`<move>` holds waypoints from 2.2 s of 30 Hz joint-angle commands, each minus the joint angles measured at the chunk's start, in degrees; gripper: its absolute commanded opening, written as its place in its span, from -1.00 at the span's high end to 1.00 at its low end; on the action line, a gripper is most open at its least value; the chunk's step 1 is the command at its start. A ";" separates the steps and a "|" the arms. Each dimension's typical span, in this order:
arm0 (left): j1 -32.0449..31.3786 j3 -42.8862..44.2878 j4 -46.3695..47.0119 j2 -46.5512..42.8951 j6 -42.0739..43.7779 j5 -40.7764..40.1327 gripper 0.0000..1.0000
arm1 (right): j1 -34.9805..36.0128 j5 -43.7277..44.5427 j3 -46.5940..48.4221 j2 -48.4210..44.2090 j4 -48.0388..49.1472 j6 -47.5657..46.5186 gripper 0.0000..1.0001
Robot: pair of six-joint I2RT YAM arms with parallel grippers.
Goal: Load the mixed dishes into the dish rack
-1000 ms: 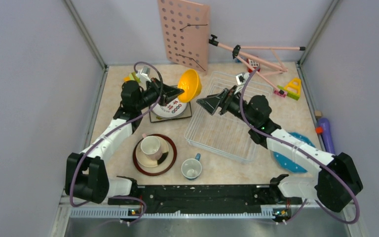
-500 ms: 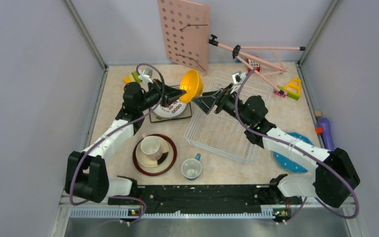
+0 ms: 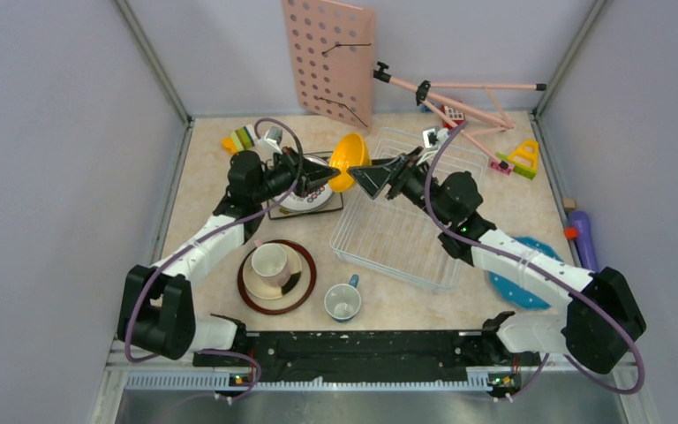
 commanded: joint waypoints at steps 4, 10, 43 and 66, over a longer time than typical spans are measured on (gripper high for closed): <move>-0.12 -1.19 4.43 -1.29 0.94 -1.79 1.00 | 0.66 2.77 1.71 -2.46 -0.42 1.54 -0.11; -0.52 -0.74 2.74 -2.16 3.99 -3.44 0.98 | 0.61 3.38 3.04 -2.81 -4.65 1.33 0.43; -1.66 4.34 -34.23 -7.72 37.90 -16.20 -0.56 | 1.14 24.01 25.51 -4.01 -85.78 -19.65 1.00; -7.13 -5.56 -19.08 -1.38 43.59 -10.99 -0.43 | 12.42 42.64 29.52 15.61 -107.19 -4.43 1.00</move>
